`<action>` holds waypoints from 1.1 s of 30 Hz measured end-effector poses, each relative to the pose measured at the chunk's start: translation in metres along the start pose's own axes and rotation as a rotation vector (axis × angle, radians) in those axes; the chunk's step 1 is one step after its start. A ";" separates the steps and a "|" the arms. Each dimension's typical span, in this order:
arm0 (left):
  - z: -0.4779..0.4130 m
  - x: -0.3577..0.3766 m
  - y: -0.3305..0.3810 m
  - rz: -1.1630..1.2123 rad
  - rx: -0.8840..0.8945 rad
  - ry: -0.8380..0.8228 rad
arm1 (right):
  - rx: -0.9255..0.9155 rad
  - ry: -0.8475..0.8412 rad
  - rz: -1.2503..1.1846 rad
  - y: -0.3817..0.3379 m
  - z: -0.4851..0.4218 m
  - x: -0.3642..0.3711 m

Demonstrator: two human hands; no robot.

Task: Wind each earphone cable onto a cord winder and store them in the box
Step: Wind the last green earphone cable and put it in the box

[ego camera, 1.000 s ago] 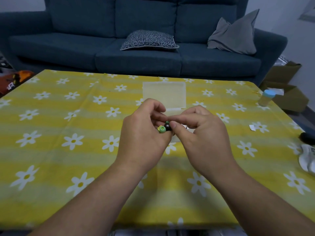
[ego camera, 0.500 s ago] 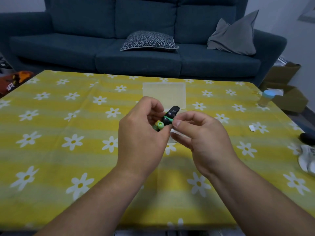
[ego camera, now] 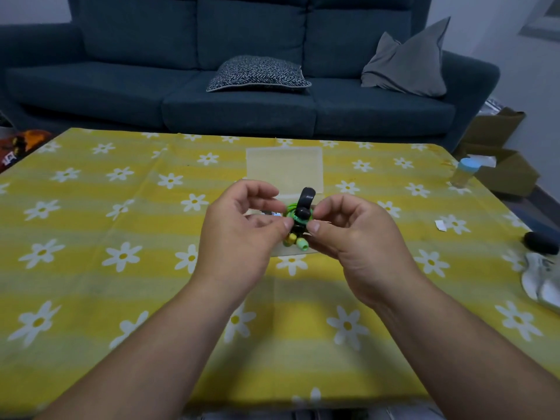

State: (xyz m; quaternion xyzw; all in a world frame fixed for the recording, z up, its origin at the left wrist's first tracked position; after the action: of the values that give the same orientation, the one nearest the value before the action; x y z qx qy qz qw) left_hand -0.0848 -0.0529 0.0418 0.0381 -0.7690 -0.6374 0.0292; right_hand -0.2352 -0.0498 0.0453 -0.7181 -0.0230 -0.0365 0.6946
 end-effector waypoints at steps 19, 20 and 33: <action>-0.008 -0.002 -0.012 -0.013 -0.173 -0.099 | -0.040 -0.081 0.143 0.003 -0.003 -0.004; -0.008 -0.001 -0.012 -0.020 -0.168 -0.095 | -0.045 -0.073 0.144 0.003 -0.003 -0.004; -0.005 0.003 -0.024 0.137 -0.485 0.001 | 0.338 -0.018 -0.078 0.028 -0.009 -0.004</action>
State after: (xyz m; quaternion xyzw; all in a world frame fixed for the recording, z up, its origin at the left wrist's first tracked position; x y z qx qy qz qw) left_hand -0.0869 -0.0628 0.0188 -0.0218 -0.5942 -0.7999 0.0810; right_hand -0.2373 -0.0596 0.0170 -0.5901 -0.0628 -0.0525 0.8032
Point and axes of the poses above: each hand's wrist, its own z-axis away from the middle knuckle, its own x-axis out of the palm, y = z × x, the point moved 2 cm from there along -z, towards the middle knuckle, and after that the axes turned 1 degree about -z, right-handed, at the moved point
